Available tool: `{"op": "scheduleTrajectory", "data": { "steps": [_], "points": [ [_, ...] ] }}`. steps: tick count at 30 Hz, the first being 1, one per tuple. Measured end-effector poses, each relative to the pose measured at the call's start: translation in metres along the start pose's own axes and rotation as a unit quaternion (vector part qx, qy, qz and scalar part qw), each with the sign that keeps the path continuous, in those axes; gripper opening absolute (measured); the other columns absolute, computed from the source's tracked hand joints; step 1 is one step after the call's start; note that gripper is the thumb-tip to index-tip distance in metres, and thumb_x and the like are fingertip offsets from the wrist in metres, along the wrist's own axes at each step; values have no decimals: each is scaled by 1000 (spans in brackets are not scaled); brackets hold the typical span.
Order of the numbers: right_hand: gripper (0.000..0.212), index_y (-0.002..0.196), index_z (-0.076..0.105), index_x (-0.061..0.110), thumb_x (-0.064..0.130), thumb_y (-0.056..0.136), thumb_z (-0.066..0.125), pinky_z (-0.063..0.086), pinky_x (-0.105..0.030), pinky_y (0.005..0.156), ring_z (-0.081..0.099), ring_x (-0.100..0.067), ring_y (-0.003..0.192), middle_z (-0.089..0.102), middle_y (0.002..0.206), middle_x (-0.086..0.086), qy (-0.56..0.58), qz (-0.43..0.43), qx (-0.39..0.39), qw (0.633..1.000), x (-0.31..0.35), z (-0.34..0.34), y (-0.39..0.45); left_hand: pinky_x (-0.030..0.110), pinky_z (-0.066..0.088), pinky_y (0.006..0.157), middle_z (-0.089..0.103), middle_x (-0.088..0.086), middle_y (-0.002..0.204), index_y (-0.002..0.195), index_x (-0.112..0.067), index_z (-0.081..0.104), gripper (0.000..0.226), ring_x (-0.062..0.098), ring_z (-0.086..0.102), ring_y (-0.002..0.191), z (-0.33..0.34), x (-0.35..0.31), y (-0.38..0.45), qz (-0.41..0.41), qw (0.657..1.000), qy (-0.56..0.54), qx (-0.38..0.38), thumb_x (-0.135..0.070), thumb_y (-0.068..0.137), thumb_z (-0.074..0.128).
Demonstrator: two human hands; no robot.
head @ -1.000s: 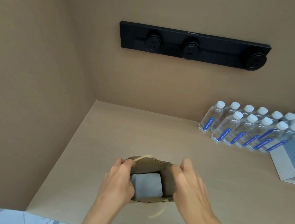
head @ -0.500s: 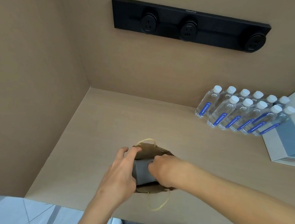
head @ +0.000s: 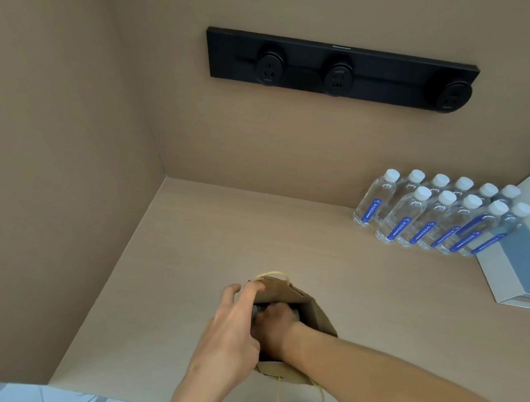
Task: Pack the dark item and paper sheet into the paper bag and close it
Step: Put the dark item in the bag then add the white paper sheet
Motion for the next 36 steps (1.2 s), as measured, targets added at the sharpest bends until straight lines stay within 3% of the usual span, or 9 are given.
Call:
{"op": "scheduleTrajectory", "data": {
  "steps": [8, 14, 16, 19, 20, 23, 27, 30, 36],
  "points": [
    [56, 141, 35, 12, 41, 94, 42, 39, -53, 102, 45, -35, 129, 48, 143, -13, 124, 31, 3, 992, -9, 6, -1, 38, 54, 83, 33, -19, 131, 113, -58, 28, 82, 17, 54, 98, 3, -2, 5, -16, 1000, -10, 5, 8, 66, 44],
    [44, 126, 51, 8, 34, 91, 48, 47, -45, 91, 59, -34, 113, 61, 125, -15, 262, 50, -45, 963, -13, -1, 1, 35, 53, 85, 34, -16, 133, 119, -53, 31, 79, 17, 54, 103, 3, -3, 7, -2, 1000, 7, 5, 6, 66, 39],
    [40, 123, 54, 9, 33, 91, 49, 49, -45, 92, 59, -34, 113, 62, 123, -14, 282, 50, -48, 957, -15, -4, 0, 29, 51, 80, 32, -17, 134, 116, -54, 31, 78, 14, 54, 102, 2, -3, 9, -6, 1000, 8, 10, 6, 66, 39],
    [44, 121, 53, 14, 42, 88, 49, 49, -47, 93, 59, -35, 112, 62, 122, -12, 296, 34, -26, 954, -19, 0, -7, 9, 41, 68, 32, -20, 131, 113, -55, 32, 76, -9, 49, 92, -1, -4, 13, -5, 1000, -8, 24, 5, 68, 41],
    [47, 124, 51, 15, 46, 89, 45, 47, -47, 96, 58, -36, 114, 60, 125, -12, 281, 27, -11, 959, -20, 3, -10, 8, 39, 69, 33, -20, 130, 115, -54, 33, 76, -8, 48, 91, 0, -5, 14, -2, 1000, -10, 28, 5, 68, 41],
    [52, 135, 42, 15, 43, 92, 40, 37, -47, 102, 48, -37, 125, 50, 139, -15, 226, 31, 27, 973, -21, 10, -11, 18, 41, 78, 36, -16, 131, 124, -45, 36, 72, 9, 50, 95, 6, -7, 17, 4, 1000, -6, 23, 2, 70, 43],
    [58, 144, 32, 13, 43, 94, 38, 27, -50, 109, 37, -35, 136, 41, 148, -14, 132, 29, 28, 990, -17, 11, -2, 25, 47, 80, 36, -16, 131, 127, -42, 35, 69, 14, 53, 97, 8, -6, 15, -6, 1000, -7, 16, 1, 73, 44],
    [59, 144, 32, 12, 43, 94, 40, 33, -53, 107, 42, -35, 133, 44, 146, -14, 126, 35, 13, 991, -13, 12, 3, 31, 51, 84, 35, -17, 131, 126, -45, 32, 73, 17, 54, 100, 8, -5, 12, -11, 1000, -9, 19, 2, 70, 41],
    [37, 122, 56, 8, 28, 92, 51, 47, -45, 94, 59, -34, 115, 62, 123, -14, 218, 37, -54, 974, -18, -4, -8, 33, 52, 83, 35, -18, 129, 120, -50, 32, 75, 18, 55, 100, 7, -8, 10, 5, 1000, -4, 15, 2, 67, 40]
  ]
}}
Point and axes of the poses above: each hand's wrist, its own y-axis towards the middle knuckle, its own z-axis out of the palm, x = y × z, the point moved 7 cm from there along y, towards the middle knuckle
